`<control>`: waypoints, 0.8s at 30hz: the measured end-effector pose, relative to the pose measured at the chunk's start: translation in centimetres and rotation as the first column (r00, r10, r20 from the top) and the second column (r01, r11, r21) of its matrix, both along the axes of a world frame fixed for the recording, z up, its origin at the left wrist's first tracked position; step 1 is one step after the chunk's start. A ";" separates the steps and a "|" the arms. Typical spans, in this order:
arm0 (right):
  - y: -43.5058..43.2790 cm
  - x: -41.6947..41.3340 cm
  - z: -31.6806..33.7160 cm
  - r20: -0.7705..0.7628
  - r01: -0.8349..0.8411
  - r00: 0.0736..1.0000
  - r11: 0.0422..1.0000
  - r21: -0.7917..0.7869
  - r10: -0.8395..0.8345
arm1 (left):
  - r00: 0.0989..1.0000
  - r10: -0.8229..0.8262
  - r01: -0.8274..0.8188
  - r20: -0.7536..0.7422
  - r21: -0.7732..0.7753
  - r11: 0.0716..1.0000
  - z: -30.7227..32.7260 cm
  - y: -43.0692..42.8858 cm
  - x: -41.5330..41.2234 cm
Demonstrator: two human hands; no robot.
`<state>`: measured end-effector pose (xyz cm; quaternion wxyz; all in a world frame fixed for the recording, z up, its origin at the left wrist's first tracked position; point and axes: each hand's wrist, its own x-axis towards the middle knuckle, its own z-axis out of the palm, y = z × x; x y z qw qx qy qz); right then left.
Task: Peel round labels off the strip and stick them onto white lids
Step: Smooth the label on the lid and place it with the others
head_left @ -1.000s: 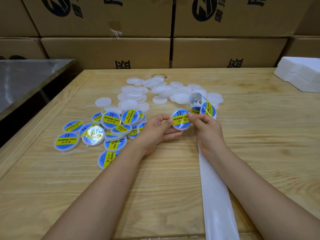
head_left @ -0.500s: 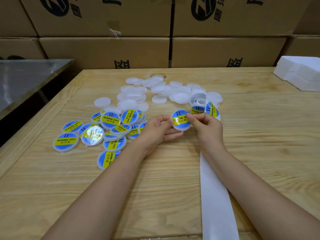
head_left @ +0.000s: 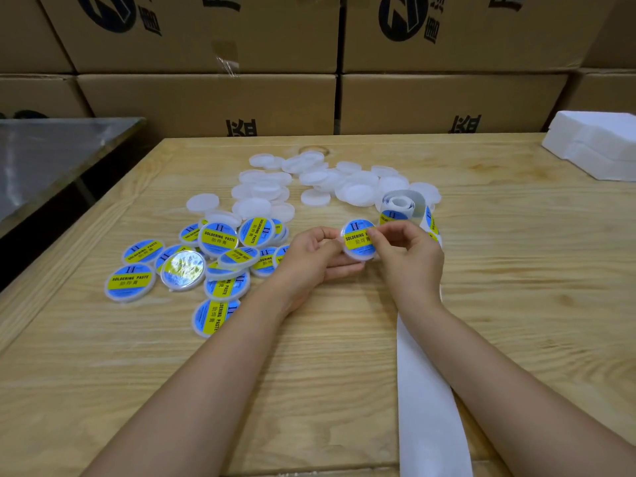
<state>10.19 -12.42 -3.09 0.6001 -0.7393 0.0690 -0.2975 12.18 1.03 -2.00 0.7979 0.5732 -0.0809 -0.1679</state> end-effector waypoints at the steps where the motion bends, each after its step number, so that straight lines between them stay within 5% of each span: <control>1: 0.1 -0.1 0.0 0.020 0.018 1.000 1.000 -0.019 -0.018 | 1.000 -0.013 0.013 -0.001 -0.014 1.000 0.0 -0.1 0.0; 13: -0.2 0.1 0.0 -0.055 0.066 0.996 0.997 0.026 -0.065 | 0.995 -0.071 0.068 0.077 0.044 0.997 -0.1 -0.9 -0.9; 24: 0.5 -0.1 -0.2 0.040 -0.147 0.985 0.945 -0.292 0.166 | 0.987 0.149 -0.146 0.068 -0.046 0.988 0.3 0.5 -0.3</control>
